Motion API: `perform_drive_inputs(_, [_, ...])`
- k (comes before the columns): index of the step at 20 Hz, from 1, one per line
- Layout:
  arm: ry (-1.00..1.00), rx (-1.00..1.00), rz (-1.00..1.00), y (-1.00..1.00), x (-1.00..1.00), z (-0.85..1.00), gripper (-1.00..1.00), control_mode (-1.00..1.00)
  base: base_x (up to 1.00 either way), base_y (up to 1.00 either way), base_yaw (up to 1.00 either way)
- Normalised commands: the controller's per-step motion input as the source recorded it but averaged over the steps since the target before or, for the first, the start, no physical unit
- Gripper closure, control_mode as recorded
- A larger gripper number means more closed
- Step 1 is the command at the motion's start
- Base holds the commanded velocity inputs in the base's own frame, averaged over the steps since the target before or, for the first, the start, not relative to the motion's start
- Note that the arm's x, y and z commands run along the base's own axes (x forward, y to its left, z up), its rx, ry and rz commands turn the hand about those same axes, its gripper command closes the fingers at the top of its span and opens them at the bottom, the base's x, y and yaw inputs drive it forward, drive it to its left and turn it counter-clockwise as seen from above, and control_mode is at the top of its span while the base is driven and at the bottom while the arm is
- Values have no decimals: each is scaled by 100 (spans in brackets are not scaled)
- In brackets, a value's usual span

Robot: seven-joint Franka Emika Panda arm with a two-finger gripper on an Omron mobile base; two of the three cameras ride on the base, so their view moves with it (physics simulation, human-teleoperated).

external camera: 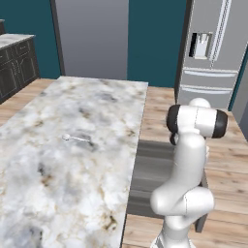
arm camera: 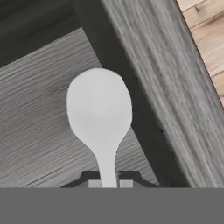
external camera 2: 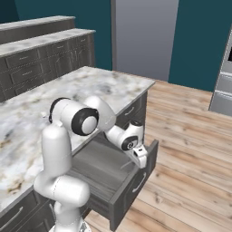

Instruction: Organize the utensils by type. Pick up the wooden spoons from the counter and place them in the open cabinet. Then pick up the metallic utensils from the counter and place them in the open drawer.

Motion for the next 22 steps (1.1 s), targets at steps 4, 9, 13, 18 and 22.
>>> perform_drive_inputs(4, [-9, 0, 0, 33, -3, 20, 100, -100, 0, 0, 0])
perform_drive_inputs(9, [-3, 0, 0, 46, -3, 23, 100, -100, 0, 0, 0])
perform_drive_inputs(13, [0, 0, 0, 47, 0, -3, 100, -100, 0, 0, 0])
perform_drive_inputs(18, [4, 0, 0, 41, -4, -16, 100, -100, 0, 0, 0])
perform_drive_inputs(22, [11, 0, 0, 32, 6, -14, 100, -100, 0, 0, 0])
